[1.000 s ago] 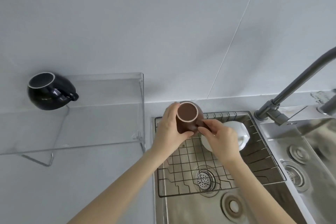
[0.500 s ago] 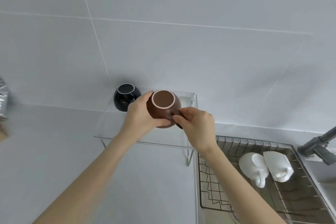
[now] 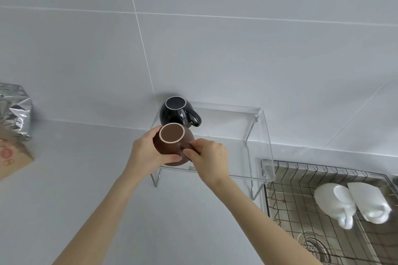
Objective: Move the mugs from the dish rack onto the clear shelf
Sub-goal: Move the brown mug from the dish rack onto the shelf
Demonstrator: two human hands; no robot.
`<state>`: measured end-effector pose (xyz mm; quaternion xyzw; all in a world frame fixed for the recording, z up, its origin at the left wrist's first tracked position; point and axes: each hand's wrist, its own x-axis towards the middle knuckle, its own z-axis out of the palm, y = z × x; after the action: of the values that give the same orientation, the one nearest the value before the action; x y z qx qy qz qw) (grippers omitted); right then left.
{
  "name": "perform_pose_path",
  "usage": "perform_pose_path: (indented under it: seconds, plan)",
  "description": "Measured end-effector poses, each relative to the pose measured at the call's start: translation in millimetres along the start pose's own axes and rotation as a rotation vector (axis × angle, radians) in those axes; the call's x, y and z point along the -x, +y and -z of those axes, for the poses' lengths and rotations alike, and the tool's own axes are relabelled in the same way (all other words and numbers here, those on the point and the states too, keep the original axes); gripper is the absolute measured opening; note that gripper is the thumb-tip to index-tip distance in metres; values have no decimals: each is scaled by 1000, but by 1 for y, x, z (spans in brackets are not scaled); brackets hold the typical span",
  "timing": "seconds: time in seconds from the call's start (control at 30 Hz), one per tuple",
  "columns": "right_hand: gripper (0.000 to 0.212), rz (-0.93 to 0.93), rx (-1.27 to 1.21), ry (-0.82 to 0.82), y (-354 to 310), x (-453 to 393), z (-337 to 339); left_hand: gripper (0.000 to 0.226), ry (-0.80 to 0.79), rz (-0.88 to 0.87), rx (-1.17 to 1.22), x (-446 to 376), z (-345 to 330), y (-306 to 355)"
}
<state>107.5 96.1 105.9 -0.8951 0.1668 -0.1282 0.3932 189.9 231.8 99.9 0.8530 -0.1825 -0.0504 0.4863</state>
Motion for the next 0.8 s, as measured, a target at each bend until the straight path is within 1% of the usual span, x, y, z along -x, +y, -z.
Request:
perform_pose_path:
  seconds: [0.1,0.23,0.3,0.47,0.53,0.57,0.6,0.67,0.73,0.8]
  plan:
    - [14,-9,6,13,-1,-3,-6,80,-18,23,-1,-5,3,-5]
    - [16,-7,4,6,-1,-3,-9,90,-35,38,-14,-8,5,-11]
    - [17,0,0,11,0,-2,-10,91,-42,39,-21,-8,6,-12]
    - [15,0,-29,9,1,-1,-9,85,-67,44,-33,-4,7,-6]
    - [16,-29,-120,-35,3,1,-4,76,-81,32,-79,0,6,4]
    - [19,-48,-179,-78,5,3,-1,71,-71,9,-123,2,5,12]
    - [26,-65,-223,-118,7,5,5,70,-46,-25,-172,5,2,22]
    - [39,-65,-243,-142,18,10,24,84,6,-117,-216,15,-12,47]
    - [42,-41,-237,-87,33,15,49,94,24,-225,-187,27,-32,74]
    - [39,-38,-236,-9,53,23,77,90,-24,-324,-128,38,-60,98]
